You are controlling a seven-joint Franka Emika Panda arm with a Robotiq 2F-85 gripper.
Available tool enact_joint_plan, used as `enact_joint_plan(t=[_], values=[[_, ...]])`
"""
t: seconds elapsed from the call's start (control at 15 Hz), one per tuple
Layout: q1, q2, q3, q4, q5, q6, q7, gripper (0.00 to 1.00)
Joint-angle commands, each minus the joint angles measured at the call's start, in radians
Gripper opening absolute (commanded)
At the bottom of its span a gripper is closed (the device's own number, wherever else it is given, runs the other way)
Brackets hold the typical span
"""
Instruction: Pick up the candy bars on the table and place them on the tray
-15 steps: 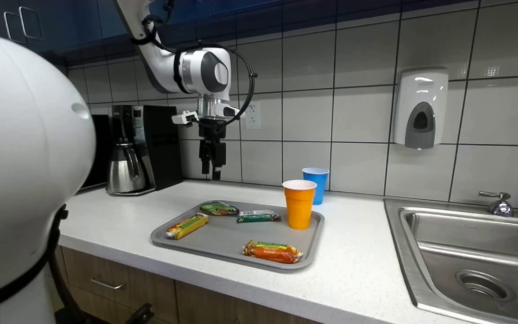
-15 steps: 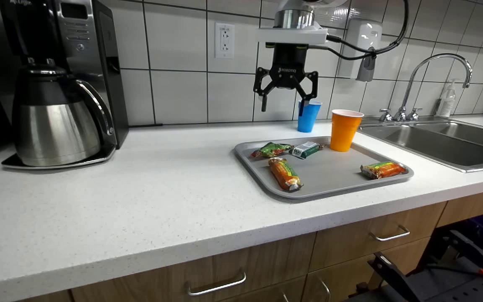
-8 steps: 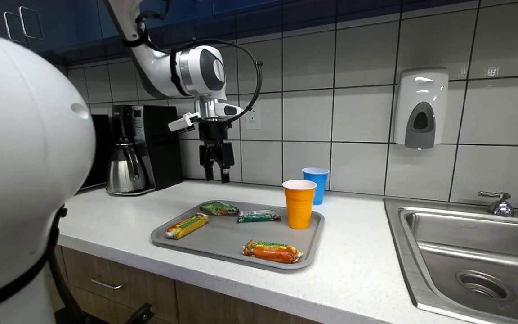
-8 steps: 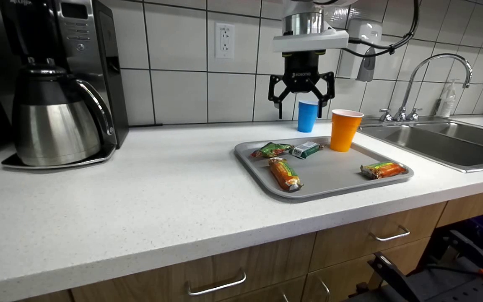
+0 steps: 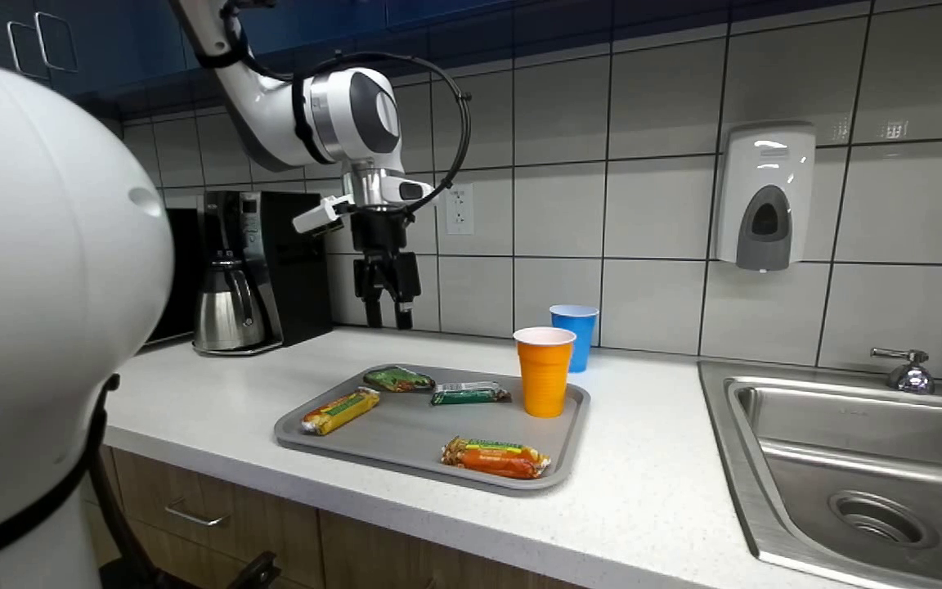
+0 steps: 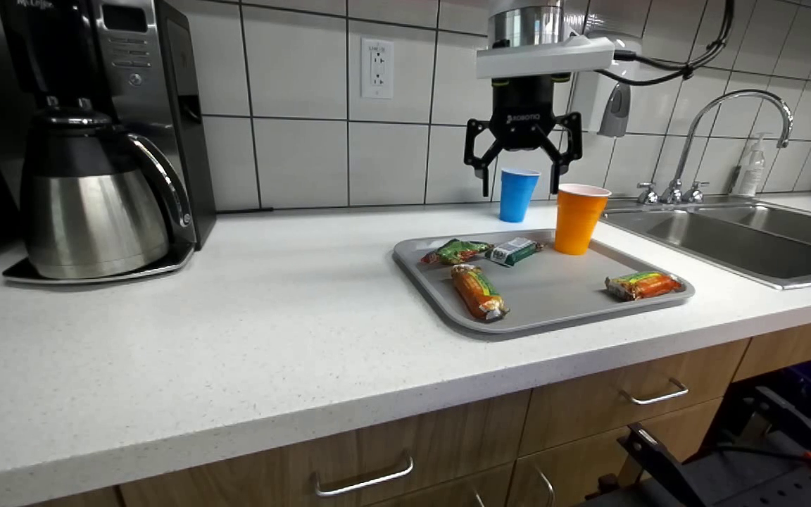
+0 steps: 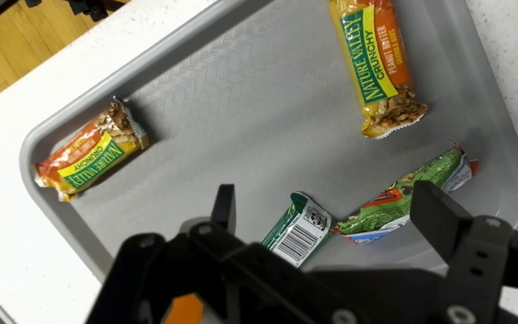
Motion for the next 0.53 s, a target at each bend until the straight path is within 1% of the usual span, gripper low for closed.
enact_joint_plan(t=[0.0, 0.07, 0.13, 0.47], values=[[-0.026, -0.059, 0.029, -0.042, 0.010, -0.013, -0.020, 1.00], [-0.026, -0.061, 0.030, -0.042, 0.015, -0.019, -0.024, 1.00], [-0.028, -0.020, 0.032, -0.017, 0.004, -0.002, -0.002, 1.00], [-0.028, -0.025, 0.036, -0.023, 0.005, -0.002, -0.002, 1.00]])
